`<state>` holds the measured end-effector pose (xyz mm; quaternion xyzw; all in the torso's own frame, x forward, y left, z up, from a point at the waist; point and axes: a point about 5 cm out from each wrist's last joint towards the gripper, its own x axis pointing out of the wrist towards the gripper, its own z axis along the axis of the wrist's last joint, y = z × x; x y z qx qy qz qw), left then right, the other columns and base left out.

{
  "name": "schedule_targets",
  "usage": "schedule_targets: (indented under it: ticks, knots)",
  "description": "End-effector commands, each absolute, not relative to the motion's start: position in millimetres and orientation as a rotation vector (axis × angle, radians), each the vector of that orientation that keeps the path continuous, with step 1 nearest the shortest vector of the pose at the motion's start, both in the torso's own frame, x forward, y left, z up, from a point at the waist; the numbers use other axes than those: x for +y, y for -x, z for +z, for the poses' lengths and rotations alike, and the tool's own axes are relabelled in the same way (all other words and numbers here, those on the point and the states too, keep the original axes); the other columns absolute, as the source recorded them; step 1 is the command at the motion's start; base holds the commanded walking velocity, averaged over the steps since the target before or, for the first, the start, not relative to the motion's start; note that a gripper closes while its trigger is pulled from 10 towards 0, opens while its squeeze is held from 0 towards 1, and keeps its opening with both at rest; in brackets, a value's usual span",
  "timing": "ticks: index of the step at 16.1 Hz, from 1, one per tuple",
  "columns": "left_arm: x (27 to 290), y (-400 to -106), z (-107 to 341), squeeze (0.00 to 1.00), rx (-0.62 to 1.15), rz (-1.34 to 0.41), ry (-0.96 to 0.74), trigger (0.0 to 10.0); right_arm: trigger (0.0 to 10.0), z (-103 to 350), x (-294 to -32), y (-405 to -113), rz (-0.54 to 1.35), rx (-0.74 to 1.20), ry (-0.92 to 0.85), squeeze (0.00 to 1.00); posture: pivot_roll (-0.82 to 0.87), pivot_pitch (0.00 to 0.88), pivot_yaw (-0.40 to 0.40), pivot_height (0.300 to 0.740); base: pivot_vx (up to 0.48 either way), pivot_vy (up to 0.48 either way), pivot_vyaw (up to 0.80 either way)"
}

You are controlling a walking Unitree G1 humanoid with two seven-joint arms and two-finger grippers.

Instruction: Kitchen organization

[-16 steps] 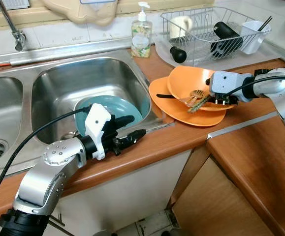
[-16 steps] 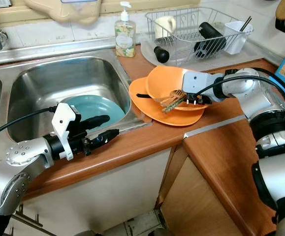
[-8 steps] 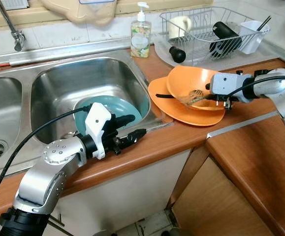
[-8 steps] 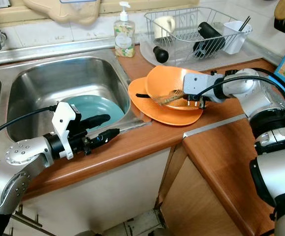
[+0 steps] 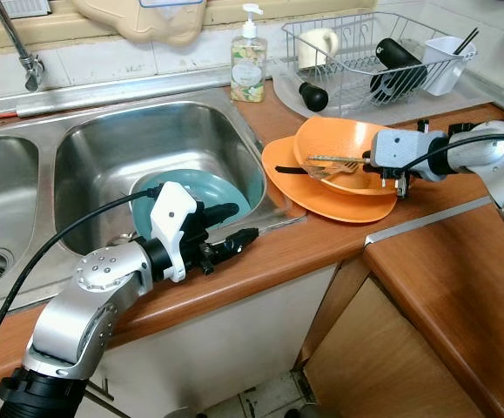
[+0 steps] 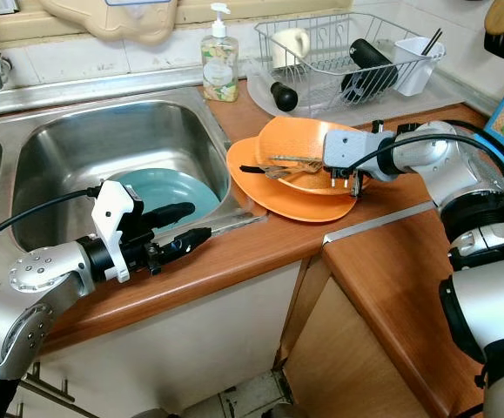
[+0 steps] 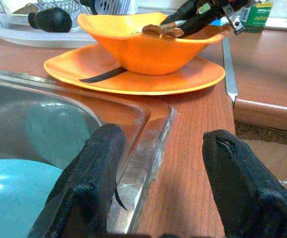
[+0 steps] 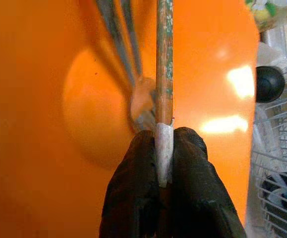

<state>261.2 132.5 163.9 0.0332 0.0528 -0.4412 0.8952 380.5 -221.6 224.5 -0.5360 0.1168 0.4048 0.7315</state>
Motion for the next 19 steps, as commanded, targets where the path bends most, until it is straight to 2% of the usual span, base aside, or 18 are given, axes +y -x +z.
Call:
schedule_targets:
  ticks: [1,8,11,12,13,16,19]
  knots:
    - [134,-263,168,0.0,0.098,-0.911,-0.091,10.0,0.0,236,-219,-383,0.877,0.217,1.198,0.0,-0.12,0.0,0.006,0.74,0.0,0.0,0.0]
    - [134,-263,167,0.0,0.096,-0.908,-0.086,10.0,0.0,266,-221,-386,0.81,0.116,1.224,0.0,-0.12,0.0,0.009,0.74,0.0,0.0,0.0]
    - [135,-265,168,0.0,0.086,-0.887,-0.08,10.0,0.0,297,-220,-388,0.708,-0.042,1.057,0.0,-0.12,0.0,0.009,0.74,0.0,0.0,0.0]
    - [135,-266,168,0.0,0.082,-0.88,-0.077,10.0,0.0,309,-219,-389,0.664,-0.104,0.926,0.0,-0.13,0.0,0.008,0.74,0.0,0.0,0.0]
    - [135,-266,168,0.0,0.081,-0.879,-0.076,10.0,0.0,313,-219,-389,0.655,-0.123,0.897,0.0,-0.13,0.0,0.008,0.74,0.0,0.0,0.0]
    - [136,-270,172,0.0,0.051,-0.838,-0.081,10.0,0.0,337,-204,-377,0.67,-0.353,0.585,0.0,-0.13,0.0,0.021,0.74,0.0,0.0,0.0]
    - [135,-272,177,0.0,0.013,-0.818,-0.067,10.0,0.0,332,-187,-357,0.711,-0.37,0.427,0.0,-0.12,0.0,0.016,0.74,0.0,0.0,0.0]
